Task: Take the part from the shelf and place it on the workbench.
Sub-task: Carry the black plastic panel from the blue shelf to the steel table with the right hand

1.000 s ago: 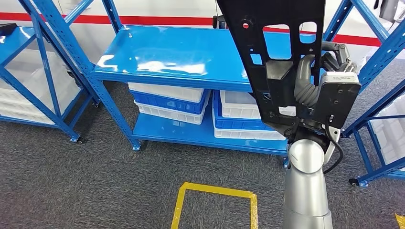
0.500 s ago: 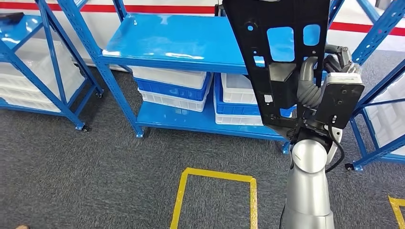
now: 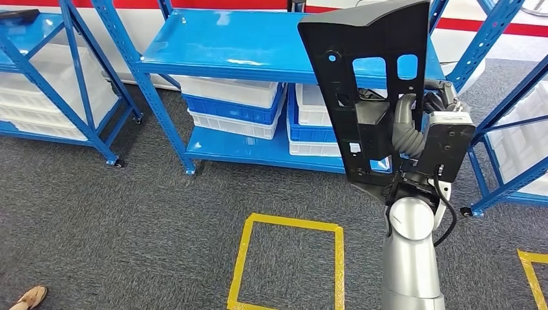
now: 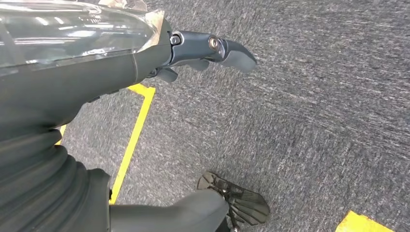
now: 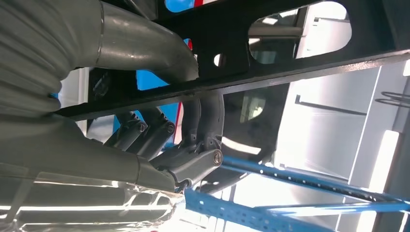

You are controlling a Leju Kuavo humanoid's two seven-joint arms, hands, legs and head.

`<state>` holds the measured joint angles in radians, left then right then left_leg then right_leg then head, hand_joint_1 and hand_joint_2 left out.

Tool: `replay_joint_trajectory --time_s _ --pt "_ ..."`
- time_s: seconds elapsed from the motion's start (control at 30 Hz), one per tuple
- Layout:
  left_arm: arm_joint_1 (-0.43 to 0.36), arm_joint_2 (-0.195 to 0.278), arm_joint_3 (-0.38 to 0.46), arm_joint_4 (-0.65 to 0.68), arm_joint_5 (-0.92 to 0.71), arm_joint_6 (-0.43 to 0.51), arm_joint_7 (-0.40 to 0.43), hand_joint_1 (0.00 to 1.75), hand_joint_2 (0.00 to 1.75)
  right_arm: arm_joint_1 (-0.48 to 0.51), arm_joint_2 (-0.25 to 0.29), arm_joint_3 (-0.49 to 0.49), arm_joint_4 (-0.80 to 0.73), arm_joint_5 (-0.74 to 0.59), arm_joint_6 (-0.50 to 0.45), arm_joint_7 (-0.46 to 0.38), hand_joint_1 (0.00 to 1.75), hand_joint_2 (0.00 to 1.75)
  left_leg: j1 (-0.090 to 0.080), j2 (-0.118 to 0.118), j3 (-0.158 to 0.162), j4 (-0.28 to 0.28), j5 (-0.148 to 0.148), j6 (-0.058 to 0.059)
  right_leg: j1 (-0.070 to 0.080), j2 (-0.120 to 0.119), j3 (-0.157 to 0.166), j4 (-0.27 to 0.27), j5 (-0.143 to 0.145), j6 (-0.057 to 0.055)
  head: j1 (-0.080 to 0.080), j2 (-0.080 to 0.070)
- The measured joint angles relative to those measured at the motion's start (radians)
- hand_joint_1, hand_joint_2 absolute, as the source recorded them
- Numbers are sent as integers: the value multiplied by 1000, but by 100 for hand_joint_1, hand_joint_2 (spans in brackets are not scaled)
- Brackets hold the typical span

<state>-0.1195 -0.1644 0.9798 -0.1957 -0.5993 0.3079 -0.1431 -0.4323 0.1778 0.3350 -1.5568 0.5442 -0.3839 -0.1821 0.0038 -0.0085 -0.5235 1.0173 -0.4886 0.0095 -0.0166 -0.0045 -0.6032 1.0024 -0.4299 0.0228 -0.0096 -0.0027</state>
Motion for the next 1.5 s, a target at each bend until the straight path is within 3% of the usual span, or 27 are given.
replay_joint_trajectory --time_s 0.07,0.13,0.23,0.33,0.37,0.4,0.47,0.5,0.57,0.63,0.67,0.7,0.77,0.8,0.83,0.9,0.97,1.03,1.1,1.17,1.2,1.3,1.33,1.37,1.43,1.47,1.5 --pt "0 0 0 0 -3 2 1 0 175 1 7 -6 4 -14 8 -5 175 175 -9 -1 9 -35 1 11 -5 -2 -9 -6 18 20 -1 0" --pt "-1 -2 0 0 -6 6 5 0 175 2 11 -15 10 -29 15 -10 175 175 -8 2 3 -53 24 27 -6 0 -23 3 5 26 0 0" --pt "-1 -3 0 0 -8 8 10 0 175 3 13 -24 16 -38 19 -12 175 175 -4 8 -14 -65 48 43 -4 2 -72 127 -89 13 6 0" --pt "-1 -3 0 0 -10 12 20 0 175 5 12 -31 23 -41 19 -13 175 175 -3 12 -41 -54 60 43 -6 2 -109 278 -145 20 7 0" --pt "-1 -4 0 0 -11 15 25 0 175 6 12 -34 26 -44 19 -14 175 175 -2 13 -52 -47 63 42 -7 2 -99 288 -142 29 8 0" --pt "-1 -4 0 0 -12 19 31 0 175 6 13 -36 28 -48 20 -16 175 175 0 13 -62 -39 65 39 -8 2 -70 256 -125 40 8 0" --pt "-1 -5 0 0 -12 25 41 0 175 6 14 -38 31 -56 24 -22 175 175 2 14 -87 -17 68 33 -12 2 19 125 -91 57 9 0" --pt "-2 -4 0 0 -13 27 44 0 175 7 16 -39 31 -58 26 -25 175 175 1 15 -99 -6 71 29 -10 2 51 68 -83 59 8 0" --pt "-1 -3 0 0 -13 28 46 0 175 10 18 -41 33 -60 28 -28 175 175 -3 14 -117 5 82 16 -4 4 71 24 -86 52 7 0" --pt "2 -2 0 0 -12 31 49 0 175 15 19 -43 35 -64 29 -29 175 175 -2 12 -127 8 90 5 -7 4 58 25 -75 38 6 0" --pt "3 -1 0 0 -11 34 52 0 175 16 21 -44 36 -68 29 -30 175 175 -1 11 -133 17 76 0 -10 3 51 25 -68 27 6 0" --pt "4 0 1 0 -10 37 55 0 175 16 23 -44 37 -73 30 -32 175 175 1 11 -142 40 45 -5 -12 2 42 25 -59 13 5 0" --pt "4 0 3 0 -5 42 59 0 175 15 30 -45 38 -87 35 -38 175 175 5 10 -168 144 -53 -15 -10 0 21 25 -40 -10 2 0" --pt "4 1 6 0 -2 43 60 0 175 16 32 -45 39 -94 38 -41 175 175 6 10 -181 212 -96 -18 -8 -1 10 26 -31 -15 1 0" --pt "4 1 9 0 0 43 60 0 175 16 34 -45 41 -100 42 -44 175 175 6 10 -187 269 -116 -19 -6 -2 -3 27 -20 -18 1 0" --pt "3 1 16 0 5 43 60 0 175 16 38 -45 45 -108 49 -46 175 175 7 10 -160 296 -87 -16 -2 -1 -31 29 1 -19 1 0" --pt "1 1 20 0 6 43 58 0 175 15 45 -45 48 -110 53 -46 175 175 6 8 -69 193 -38 -6 0 0 -54 30 23 -16 1 0" --pt "-3 1 22 0 6 42 56 0 175 14 53 -45 48 -111 54 -46 175 175 2 4 33 45 -52 3 2 1 -65 28 42 -6 2 0" --pt "-4 0 23 0 5 40 53 0 175 10 60 -45 49 -111 56 -47 175 175 -7 1 66 -22 -68 11 -1 -1 -65 18 65 8 -1 0" --pt "-4 0 25 0 6 39 52 0 175 6 62 -47 51 -114 61 -46 175 175 -10 3 44 -32 -38 24 0 0 -73 9 78 20 -5 0" --pt "-4 -1 25 0 6 39 51 0 175 4 62 -49 52 -116 63 -45 175 175 -8 6 31 -39 -20 34 3 2 -84 19 59 19 -4 0" --pt "-3 -1 26 0 11 39 49 0 175 -5 60 -54 57 -123 71 -43 175 175 -4 12 -24 -45 36 48 6 5 -120 157 -87 -2 5 0" --pt "-3 -1 27 0 12 39 49 0 175 -8 59 -55 61 -126 74 -43 175 175 -4 14 -44 -44 53 47 5 5 -125 224 -119 -1 8 0" --pt "-3 -1 28 0 14 39 49 0 175 -13 59 -56 66 -130 77 -43 175 175 -4 15 -66 -43 70 46 4 5 -122 280 -125 9 8 0" --pt "-3 -1 32 0 15 39 48 0 175 -21 59 -59 77 -136 82 -45 175 175 -4 18 -109 -38 101 42 3 5 -79 313 -80 37 10 0" --pt "-3 -1 35 0 16 39 47 0 175 -26 59 -60 83 -140 84 -46 175 175 -4 18 -128 -34 116 38 3 5 -31 273 -60 45 10 0" --pt "-3 -1 38 0 17 39 45 0 175 -33 60 -61 88 -143 86 -48 175 175 -6 18 -145 -29 128 33 3 5 35 196 -63 44 10 0"
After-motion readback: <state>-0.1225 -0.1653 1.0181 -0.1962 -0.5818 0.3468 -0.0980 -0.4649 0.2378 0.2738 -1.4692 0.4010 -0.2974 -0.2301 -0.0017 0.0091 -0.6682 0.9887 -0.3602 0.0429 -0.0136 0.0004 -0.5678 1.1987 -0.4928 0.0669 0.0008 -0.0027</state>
